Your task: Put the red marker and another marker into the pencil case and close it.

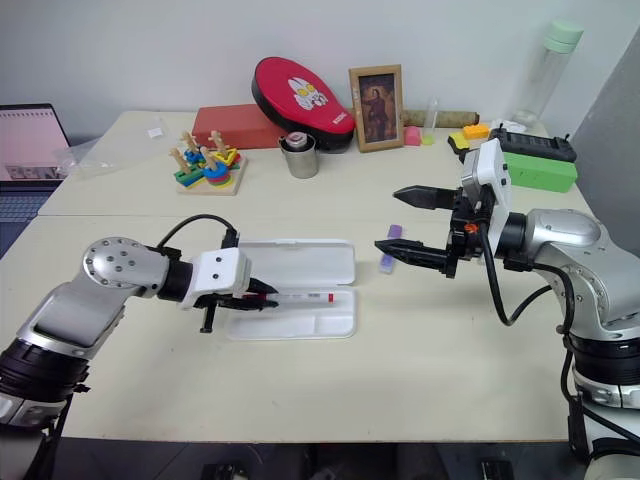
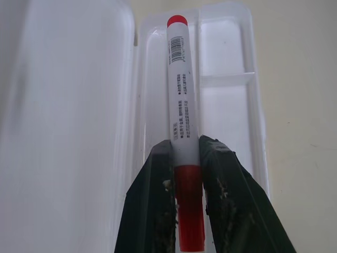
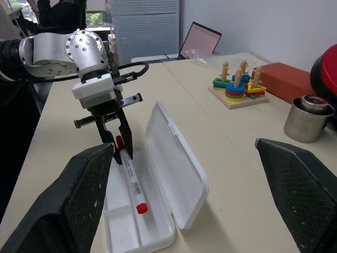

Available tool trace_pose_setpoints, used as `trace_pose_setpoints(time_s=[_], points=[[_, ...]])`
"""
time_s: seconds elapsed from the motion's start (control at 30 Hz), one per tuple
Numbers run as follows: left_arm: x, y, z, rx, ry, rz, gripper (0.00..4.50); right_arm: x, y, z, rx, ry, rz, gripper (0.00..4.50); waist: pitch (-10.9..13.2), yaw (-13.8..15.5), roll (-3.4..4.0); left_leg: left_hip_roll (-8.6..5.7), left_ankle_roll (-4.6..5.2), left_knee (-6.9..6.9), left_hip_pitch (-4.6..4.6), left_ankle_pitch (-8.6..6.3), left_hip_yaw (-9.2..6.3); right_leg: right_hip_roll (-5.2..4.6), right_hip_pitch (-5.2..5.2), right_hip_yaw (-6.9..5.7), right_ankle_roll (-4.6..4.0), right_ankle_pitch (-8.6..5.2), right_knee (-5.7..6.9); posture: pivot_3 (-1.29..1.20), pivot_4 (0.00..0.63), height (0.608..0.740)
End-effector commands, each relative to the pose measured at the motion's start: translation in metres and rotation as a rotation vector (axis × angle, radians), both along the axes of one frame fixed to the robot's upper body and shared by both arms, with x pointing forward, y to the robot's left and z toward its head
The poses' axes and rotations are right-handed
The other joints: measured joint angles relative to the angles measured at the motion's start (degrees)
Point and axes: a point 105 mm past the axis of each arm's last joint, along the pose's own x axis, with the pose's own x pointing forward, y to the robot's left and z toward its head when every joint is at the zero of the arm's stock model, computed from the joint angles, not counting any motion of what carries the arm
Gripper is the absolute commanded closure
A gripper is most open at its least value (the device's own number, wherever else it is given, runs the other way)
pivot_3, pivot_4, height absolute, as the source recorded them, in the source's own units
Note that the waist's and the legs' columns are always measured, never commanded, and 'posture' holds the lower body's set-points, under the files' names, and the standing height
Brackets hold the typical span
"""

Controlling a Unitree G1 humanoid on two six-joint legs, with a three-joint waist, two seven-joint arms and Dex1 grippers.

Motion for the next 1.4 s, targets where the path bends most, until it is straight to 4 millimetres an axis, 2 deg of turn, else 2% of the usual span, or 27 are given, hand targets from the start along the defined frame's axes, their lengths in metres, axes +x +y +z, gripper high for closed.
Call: trace_pose_setpoints(time_s=[0.03,0.13,0.2,0.27,0.57,0.63,0.7,0.77,0.8,0.87,0.97,1.1,1.23,1.4], points=[[0.002,-0.003,0.007,0.018,-0.031,-0.029,4.07,-0.005,-0.003,0.0,-0.035,-0.038,-0.025,0.0,0.0,0.0,0.0,0.0,0.0,0.0,0.0,0.0,0.0,0.0,0.0,0.0,0.0,0.0,0.01,0.0,0.15,0.74],[0.005,-0.001,0.005,0.026,-0.013,-0.007,4.07,-0.003,-0.005,-0.006,-0.056,-0.024,-0.046,0.0,0.0,0.0,0.0,0.0,0.0,0.03,0.0,0.0,-0.01,0.0,0.01,0.0,0.0,0.0,0.03,0.0,0.15,0.74],[0.006,0.001,0.004,0.031,-0.013,0.005,3.37,-0.002,-0.005,-0.008,-0.061,-0.023,-0.053,0.0,0.0,-0.1,0.01,0.0,0.0,0.04,0.01,0.0,-0.01,0.0,0.02,0.0,0.0,0.0,0.03,0.0,0.15,0.74],[0.009,0.003,0.003,0.044,-0.021,0.026,3.23,-0.001,-0.005,-0.009,-0.066,-0.02,-0.058,0.0,0.0,-0.1,0.0,0.0,0.0,0.04,0.01,0.0,-0.01,0.0,0.01,0.0,0.0,0.0,0.04,0.0,0.15,0.74],[0.012,0.002,0.002,0.033,-0.039,0.057,1.42,0.005,-0.002,-0.017,-0.089,-0.005,-0.074,0.0,0.0,-0.1,0.0,0.0,0.0,0.04,0.01,0.0,-0.02,0.0,0.02,-0.01,0.01,0.0,0.03,0.0,0.15,0.74],[0.01,-0.006,0.011,-0.033,-0.048,0.052,0.9,0.016,0.0,-0.022,-0.097,0.018,-0.141,0.0,0.0,-0.1,0.0,0.0,0.0,0.04,0.01,0.0,-0.02,0.0,0.02,-0.01,0.0,0.0,0.03,0.0,0.15,0.74],[0.007,-0.019,0.027,-0.154,-0.06,0.037,0.54,0.036,-0.002,-0.031,-0.113,0.045,-0.268,0.0,0.0,-0.2,0.0,0.0,0.0,0.04,0.01,0.0,-0.02,0.0,0.02,-0.01,0.0,0.0,0.05,0.0,0.15,0.74],[0.006,-0.031,0.046,-0.294,-0.078,0.039,0.2,0.05,-0.002,-0.039,-0.119,0.068,-0.356,0.0,0.0,-0.1,0.0,0.0,0.0,0.08,0.01,0.01,-0.04,0.0,0.02,-0.02,0.0,0.0,0.07,0.0,0.15,0.74],[0.009,-0.036,0.062,-0.403,-0.102,0.06,0.05,0.061,0.0,-0.047,-0.13,0.096,-0.426,0.0,0.0,-0.1,-0.01,0.0,0.0,0.09,0.01,0.01,-0.04,0.0,0.03,-0.02,0.0,0.0,0.07,0.0,0.15,0.74],[0.014,-0.043,0.092,-0.601,-0.141,0.113,0.05,0.079,0.001,-0.067,-0.167,0.149,-0.569,0.0,0.0,-0.1,-0.03,0.0,0.0,0.11,0.01,0.01,-0.06,0.0,0.04,-0.04,0.0,0.01,0.07,0.0,0.15,0.74],[0.015,-0.049,0.111,-0.739,-0.154,0.156,0.05,0.092,0.004,-0.085,-0.183,0.202,-0.687,0.0,0.0,-0.2,-0.03,0.0,-0.01,0.14,0.01,0.02,-0.13,0.0,0.07,-0.09,0.0,0.01,0.1,0.0,0.15,0.74],[0.013,-0.052,0.114,-0.804,-0.14,0.201,0.05,0.1,0.014,-0.098,-0.121,0.289,-0.749,0.0,0.0,-0.2,-0.03,0.0,-0.01,0.11,0.01,0.02,-0.12,0.0,0.07,-0.09,-0.01,0.02,0.09,0.0,0.15,0.74],[0.016,-0.049,0.112,-0.814,-0.147,0.251,0.05,0.112,0.015,-0.112,-0.126,0.328,-0.837,0.0,0.0,-0.4,-0.02,0.0,-0.01,0.09,0.04,0.02,-0.12,0.0,0.07,-0.08,-0.02,0.02,0.13,0.0,0.15,0.74],[0.017,-0.044,0.115,-0.828,-0.16,0.276,0.05,0.11,0.033,-0.126,-0.168,0.359,-0.824,0.0,0.0,-0.4,-0.03,0.0,-0.01,0.1,0.05,0.02,-0.13,0.0,0.08,-0.09,-0.02,0.03,0.13,0.0,0.15,0.74]])
